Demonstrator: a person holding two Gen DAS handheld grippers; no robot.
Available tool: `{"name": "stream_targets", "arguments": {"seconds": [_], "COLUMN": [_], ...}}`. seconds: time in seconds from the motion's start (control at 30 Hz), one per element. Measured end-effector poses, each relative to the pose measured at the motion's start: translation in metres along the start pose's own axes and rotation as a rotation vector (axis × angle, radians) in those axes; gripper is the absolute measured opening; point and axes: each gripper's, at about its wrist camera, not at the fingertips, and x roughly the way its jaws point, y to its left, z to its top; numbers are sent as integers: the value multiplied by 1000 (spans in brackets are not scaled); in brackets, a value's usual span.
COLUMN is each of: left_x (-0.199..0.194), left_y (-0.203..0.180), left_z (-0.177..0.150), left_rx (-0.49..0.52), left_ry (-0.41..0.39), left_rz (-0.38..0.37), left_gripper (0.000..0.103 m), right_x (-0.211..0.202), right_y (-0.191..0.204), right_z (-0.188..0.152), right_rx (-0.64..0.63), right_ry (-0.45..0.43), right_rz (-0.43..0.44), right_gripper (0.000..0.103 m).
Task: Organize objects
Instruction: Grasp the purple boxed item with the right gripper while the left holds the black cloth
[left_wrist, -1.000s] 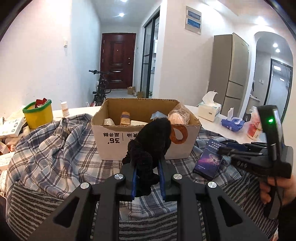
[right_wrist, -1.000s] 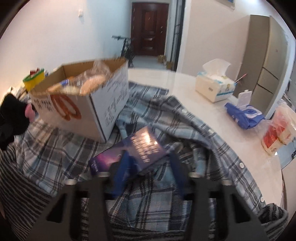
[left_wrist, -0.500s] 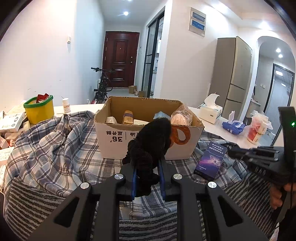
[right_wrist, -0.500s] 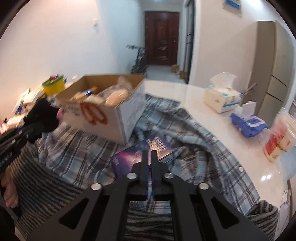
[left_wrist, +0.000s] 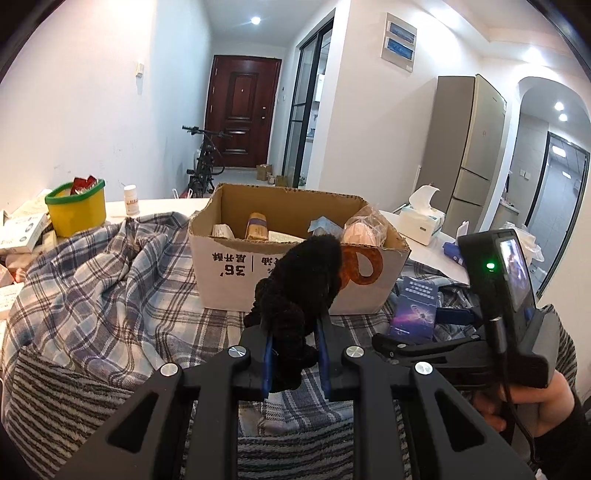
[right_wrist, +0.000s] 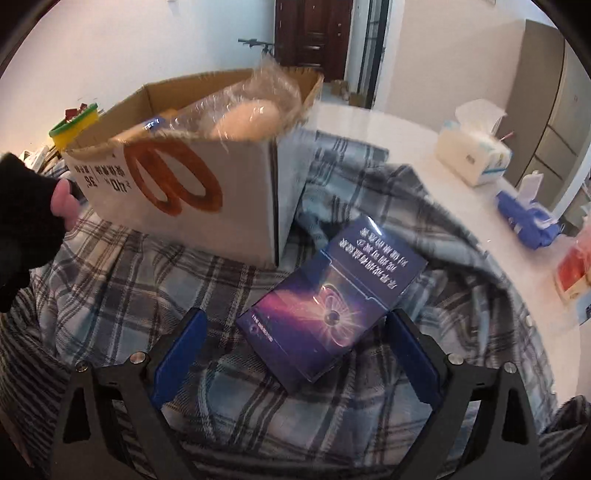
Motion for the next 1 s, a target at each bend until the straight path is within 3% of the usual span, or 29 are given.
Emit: {"name": "stream_targets", "arguments": {"seconds": [0.03, 0.17, 0.27, 0.53, 0.87, 1.0], "left_x": [1, 0, -1, -2, -3, -6], "left_y": [1, -2, -3, -3, -2, -2], "left_z": [0, -1, -1, -1, -1, -1], "left_rx": [-5, 3, 8, 6, 5, 0], "left_ry": [7, 3, -4, -8, -14, -24], "left_rz": [-6, -6, -6, -8, -10, -18], "left_gripper": [21, 21, 21, 21, 21, 21], "right_x": [-1, -6, -14, -56, -79, -64], "right_y": [0, -3, -10, -6, 6, 10], "right_z": [-1, -2, -6, -21, -42, -44], "right_rx": [-1, 14, 48, -4, -73, -81], "right_ry": [-10, -37, -64, -210, -185, -161], "right_rz": [19, 19, 32, -24, 139, 25], "right_gripper": [95, 66, 59, 56, 55, 57]}}
